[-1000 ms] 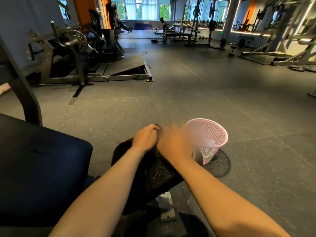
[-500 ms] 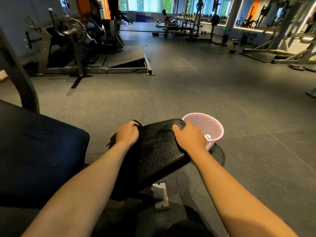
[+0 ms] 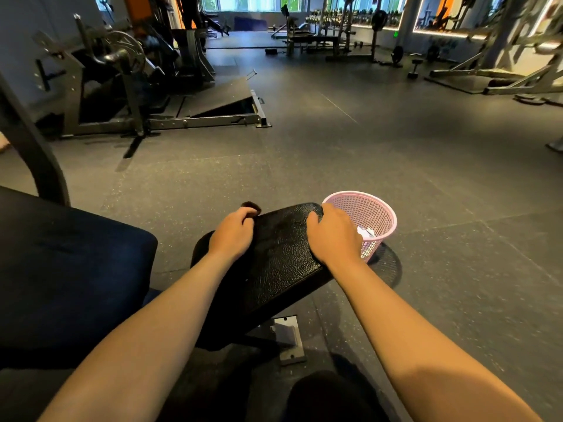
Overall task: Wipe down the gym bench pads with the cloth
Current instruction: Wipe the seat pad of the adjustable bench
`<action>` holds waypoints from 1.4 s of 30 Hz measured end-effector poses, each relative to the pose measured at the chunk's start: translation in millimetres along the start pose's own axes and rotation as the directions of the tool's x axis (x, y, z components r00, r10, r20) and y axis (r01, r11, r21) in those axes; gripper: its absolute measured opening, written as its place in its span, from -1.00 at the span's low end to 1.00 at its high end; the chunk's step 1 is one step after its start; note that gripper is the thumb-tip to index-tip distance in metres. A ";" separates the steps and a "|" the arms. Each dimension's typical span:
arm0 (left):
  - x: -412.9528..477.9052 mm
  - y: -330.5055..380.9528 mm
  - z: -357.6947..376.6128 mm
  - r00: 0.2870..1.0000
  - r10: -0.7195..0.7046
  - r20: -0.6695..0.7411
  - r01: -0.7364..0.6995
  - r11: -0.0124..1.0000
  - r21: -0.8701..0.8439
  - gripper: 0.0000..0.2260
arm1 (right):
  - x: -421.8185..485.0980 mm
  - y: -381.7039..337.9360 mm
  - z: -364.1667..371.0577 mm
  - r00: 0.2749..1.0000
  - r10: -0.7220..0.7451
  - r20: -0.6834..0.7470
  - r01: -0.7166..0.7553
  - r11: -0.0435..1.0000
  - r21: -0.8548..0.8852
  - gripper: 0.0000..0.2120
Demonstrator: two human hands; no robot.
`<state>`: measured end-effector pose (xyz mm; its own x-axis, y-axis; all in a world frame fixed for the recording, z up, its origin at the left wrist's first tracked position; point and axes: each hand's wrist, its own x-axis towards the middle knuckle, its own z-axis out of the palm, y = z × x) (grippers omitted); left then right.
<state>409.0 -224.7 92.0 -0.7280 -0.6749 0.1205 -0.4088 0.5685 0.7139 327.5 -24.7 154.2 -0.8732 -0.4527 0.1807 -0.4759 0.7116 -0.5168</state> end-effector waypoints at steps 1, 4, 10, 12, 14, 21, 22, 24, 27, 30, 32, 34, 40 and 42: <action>1.2 -9.3 -2.3 0.999 -0.049 -0.013 0.049 0.999 0.024 -0.66 | -0.1 -0.5 -0.7 1.000 0.008 0.002 -0.008 1.000 0.004 -0.60; 6.9 -0.9 2.9 0.990 -0.136 -0.027 0.135 0.990 -0.037 -0.66 | 0.4 -0.9 -0.5 1.000 0.025 -0.013 -0.025 1.000 0.007 -0.61; 8.4 78.5 30.2 0.996 0.088 0.017 -0.084 0.979 -0.186 -0.69 | -0.2 1.4 0.1 0.996 0.072 -0.044 -0.065 0.986 0.156 -0.68; 6.9 105.7 39.5 0.986 0.160 0.049 -0.148 0.970 -0.193 -0.69 | 0.5 1.9 -2.3 0.995 0.093 -0.036 -0.085 0.979 0.185 -0.67; 4.7 120.7 44.2 0.971 0.225 0.085 -0.206 0.960 -0.191 -0.70 | 1.6 3.2 -4.0 0.994 0.106 -0.014 -0.101 0.975 0.197 -0.63; 4.4 53.1 21.1 0.998 0.059 0.005 -0.059 0.998 -0.032 -0.66 | 1.3 4.5 -1.8 0.996 0.077 -0.037 -0.069 0.978 0.196 -0.62; 3.7 40.7 15.2 1.000 -0.004 -0.001 0.004 1.000 0.004 -0.66 | 1.0 4.8 -1.1 0.996 0.074 -0.040 -0.064 0.977 0.202 -0.63; 3.2 29.7 10.4 0.997 -0.080 -0.001 0.080 0.997 0.000 -0.68 | 1.5 5.5 0.7 0.996 0.069 -0.050 -0.057 0.975 0.216 -0.63; 4.6 53.5 17.6 0.997 -0.076 0.003 0.076 0.990 -0.120 -0.67 | 2.6 6.2 0.3 0.993 0.101 -0.053 -0.084 0.961 0.263 -0.62; 4.9 95.6 32.0 0.998 0.046 0.039 -0.040 0.989 -0.141 -0.68 | 2.1 8.3 -0.4 0.986 0.164 -0.039 -0.141 0.929 0.341 -0.60; 2.8 125.6 40.5 0.990 0.114 0.082 -0.105 0.988 -0.112 -0.69 | 3.1 8.6 -0.7 0.980 0.189 -0.061 -0.148 0.899 0.413 -0.59; -4.3 152.9 48.7 0.977 0.162 0.137 -0.147 0.983 -0.112 -0.71 | 3.8 10.5 -0.2 0.966 0.229 -0.117 -0.123 0.809 0.575 -0.60; -35.8 175.9 49.0 0.936 0.224 0.271 -0.123 0.931 -0.344 -0.63 | -11.5 34.3 6.7 0.952 0.239 -0.190 0.017 0.579 0.815 -0.63; -37.3 173.8 37.0 0.937 0.206 0.281 -0.066 0.897 -0.436 -0.55 | -9.5 30.8 -1.1 0.970 0.169 -0.175 0.042 0.591 0.805 -0.62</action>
<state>344.7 -83.3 186.0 -0.9214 -0.3829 0.0662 -0.0783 0.3496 0.9336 321.0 2.2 137.5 -0.9459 -0.2248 0.2340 -0.2331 -0.0308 -0.9720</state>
